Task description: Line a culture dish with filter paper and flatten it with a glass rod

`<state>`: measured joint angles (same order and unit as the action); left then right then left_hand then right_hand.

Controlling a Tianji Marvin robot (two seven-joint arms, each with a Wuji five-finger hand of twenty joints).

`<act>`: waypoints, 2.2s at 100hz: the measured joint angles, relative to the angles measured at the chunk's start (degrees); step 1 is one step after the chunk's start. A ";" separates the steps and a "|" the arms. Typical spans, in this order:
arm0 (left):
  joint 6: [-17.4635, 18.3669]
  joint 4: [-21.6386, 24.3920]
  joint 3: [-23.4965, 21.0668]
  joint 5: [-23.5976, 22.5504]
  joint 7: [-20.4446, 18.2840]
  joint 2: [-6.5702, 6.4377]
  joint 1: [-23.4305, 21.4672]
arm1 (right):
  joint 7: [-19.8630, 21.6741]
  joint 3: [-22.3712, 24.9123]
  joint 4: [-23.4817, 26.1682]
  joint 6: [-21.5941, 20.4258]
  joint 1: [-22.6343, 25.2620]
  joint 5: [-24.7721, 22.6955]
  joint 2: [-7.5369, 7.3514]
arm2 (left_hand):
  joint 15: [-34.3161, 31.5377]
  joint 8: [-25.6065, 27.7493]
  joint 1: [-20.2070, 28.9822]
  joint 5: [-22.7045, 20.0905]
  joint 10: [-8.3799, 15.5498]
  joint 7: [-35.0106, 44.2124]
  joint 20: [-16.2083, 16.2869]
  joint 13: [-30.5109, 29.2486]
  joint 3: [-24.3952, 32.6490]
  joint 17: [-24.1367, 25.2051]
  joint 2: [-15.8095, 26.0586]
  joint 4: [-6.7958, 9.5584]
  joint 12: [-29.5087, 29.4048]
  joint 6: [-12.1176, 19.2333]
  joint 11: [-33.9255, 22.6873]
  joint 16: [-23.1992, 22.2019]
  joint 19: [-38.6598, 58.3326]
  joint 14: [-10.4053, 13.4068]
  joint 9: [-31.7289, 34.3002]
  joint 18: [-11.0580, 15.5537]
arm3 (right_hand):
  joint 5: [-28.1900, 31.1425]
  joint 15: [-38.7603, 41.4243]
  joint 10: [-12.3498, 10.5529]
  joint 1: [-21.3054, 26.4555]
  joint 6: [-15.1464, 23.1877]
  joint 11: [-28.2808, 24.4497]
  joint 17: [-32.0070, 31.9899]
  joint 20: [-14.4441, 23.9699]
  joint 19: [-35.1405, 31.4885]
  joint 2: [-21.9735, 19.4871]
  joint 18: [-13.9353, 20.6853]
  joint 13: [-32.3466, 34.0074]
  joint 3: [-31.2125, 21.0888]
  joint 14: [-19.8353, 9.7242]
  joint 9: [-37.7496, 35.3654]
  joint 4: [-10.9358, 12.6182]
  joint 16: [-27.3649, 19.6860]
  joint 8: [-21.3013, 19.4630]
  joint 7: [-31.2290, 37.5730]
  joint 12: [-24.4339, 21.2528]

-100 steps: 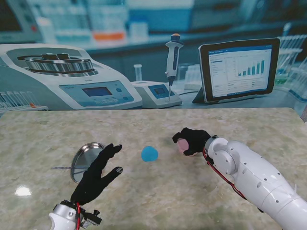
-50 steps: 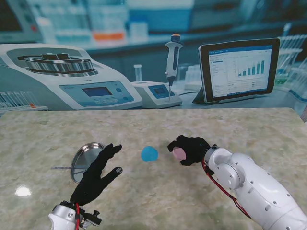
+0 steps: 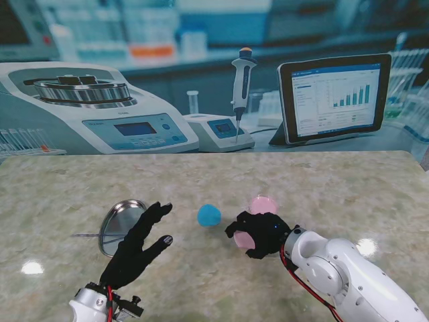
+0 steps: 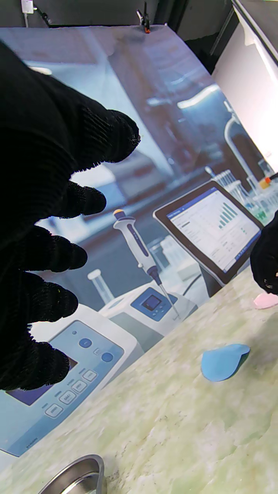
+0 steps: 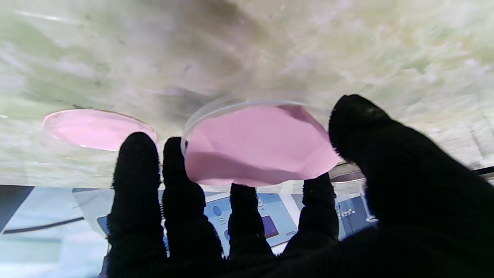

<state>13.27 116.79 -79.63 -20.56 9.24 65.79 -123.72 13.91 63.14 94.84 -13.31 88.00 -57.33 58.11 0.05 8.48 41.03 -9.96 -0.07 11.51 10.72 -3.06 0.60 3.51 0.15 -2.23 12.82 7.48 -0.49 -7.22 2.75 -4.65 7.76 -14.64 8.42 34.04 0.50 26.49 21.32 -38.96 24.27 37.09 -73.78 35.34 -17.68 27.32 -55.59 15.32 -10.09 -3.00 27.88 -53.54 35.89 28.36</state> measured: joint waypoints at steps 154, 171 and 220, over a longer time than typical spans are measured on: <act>0.29 0.33 0.66 -0.32 -0.35 -0.14 -0.93 | -0.26 -5.85 3.82 -3.76 5.45 -11.01 -1.54 | 0.00 0.01 0.00 0.00 0.00 0.00 0.00 0.00 -0.01 0.00 0.00 0.00 0.00 0.00 0.00 0.00 0.00 0.00 0.00 0.00 | -1.88 -5.38 -0.77 -3.76 -0.31 17.66 -10.97 2.10 3.86 -2.37 -1.75 -10.46 6.18 3.91 -0.98 0.02 -1.76 -0.68 -15.62 -5.68; 0.25 0.39 0.59 -0.28 -0.47 -0.15 -0.95 | 1.02 -5.87 3.95 -3.92 5.50 -10.94 -1.66 | 0.00 0.01 0.00 0.00 0.00 0.00 0.00 0.00 -0.01 0.00 0.00 0.00 0.00 0.00 0.00 0.00 0.00 0.00 0.00 0.00 | -1.85 -13.91 -0.77 -6.36 -5.14 29.08 -16.66 -2.35 12.62 -4.56 -5.08 -15.46 13.37 3.91 -0.33 0.01 -7.58 5.15 -29.12 -9.50; 0.10 0.75 0.63 -0.30 -0.69 -0.19 -0.98 | 0.78 -2.64 6.13 -3.63 7.70 -8.42 -1.30 | 0.00 0.01 0.00 0.00 0.00 0.00 -0.01 0.00 -0.01 0.00 0.00 0.00 0.00 0.00 0.00 0.13 0.00 0.00 0.00 0.00 | -0.67 -19.78 -0.64 -9.92 -8.46 37.40 -24.69 -17.99 21.04 -7.98 -9.18 -20.67 18.48 1.75 0.37 -0.94 -15.59 22.47 -35.99 -10.24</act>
<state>13.37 117.55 -79.00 -20.87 8.55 65.60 -124.70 14.69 60.49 100.97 -16.93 95.70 -65.75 56.81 0.05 8.48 41.03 -9.96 -0.07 11.51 10.71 -3.06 0.59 3.51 0.15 -2.23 12.82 7.48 -0.49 -7.09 2.75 -4.65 7.76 -14.64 7.76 14.26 -0.14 16.57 12.86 -1.57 -0.42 19.11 -52.73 27.36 -26.86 6.64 -37.10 17.07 -9.71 -3.94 12.29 -31.06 -0.10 18.12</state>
